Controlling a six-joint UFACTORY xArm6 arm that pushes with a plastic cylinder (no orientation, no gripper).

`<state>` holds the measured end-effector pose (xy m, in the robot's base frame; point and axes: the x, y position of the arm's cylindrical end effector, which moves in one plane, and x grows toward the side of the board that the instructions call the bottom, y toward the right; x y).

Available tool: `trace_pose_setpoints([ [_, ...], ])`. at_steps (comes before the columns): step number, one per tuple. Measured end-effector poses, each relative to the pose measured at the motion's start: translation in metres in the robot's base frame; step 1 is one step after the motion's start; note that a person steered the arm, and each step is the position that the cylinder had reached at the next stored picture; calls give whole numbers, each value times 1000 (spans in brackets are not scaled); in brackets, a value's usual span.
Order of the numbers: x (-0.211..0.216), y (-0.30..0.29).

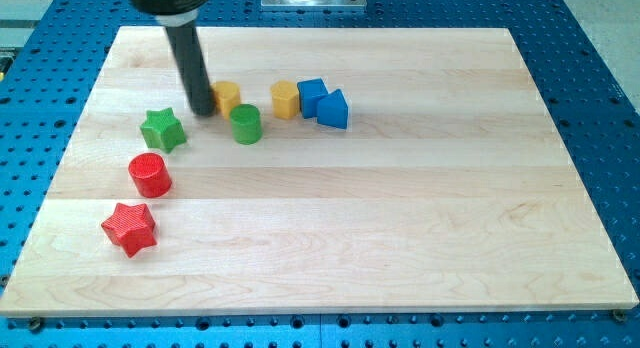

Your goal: Move the green circle above the green star

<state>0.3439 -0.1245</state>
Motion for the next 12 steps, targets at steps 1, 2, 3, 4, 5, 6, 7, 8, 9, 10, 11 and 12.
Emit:
trace_pose_setpoints([
  [1,-19,59],
  [2,-21,26],
  [3,-6,-21],
  [4,70,-1],
  [5,112,16],
  [6,104,83],
  [7,63,53],
  [8,29,17],
  [9,14,-29],
  [10,-4,-14],
  [11,-25,-12],
  [12,-48,3],
])
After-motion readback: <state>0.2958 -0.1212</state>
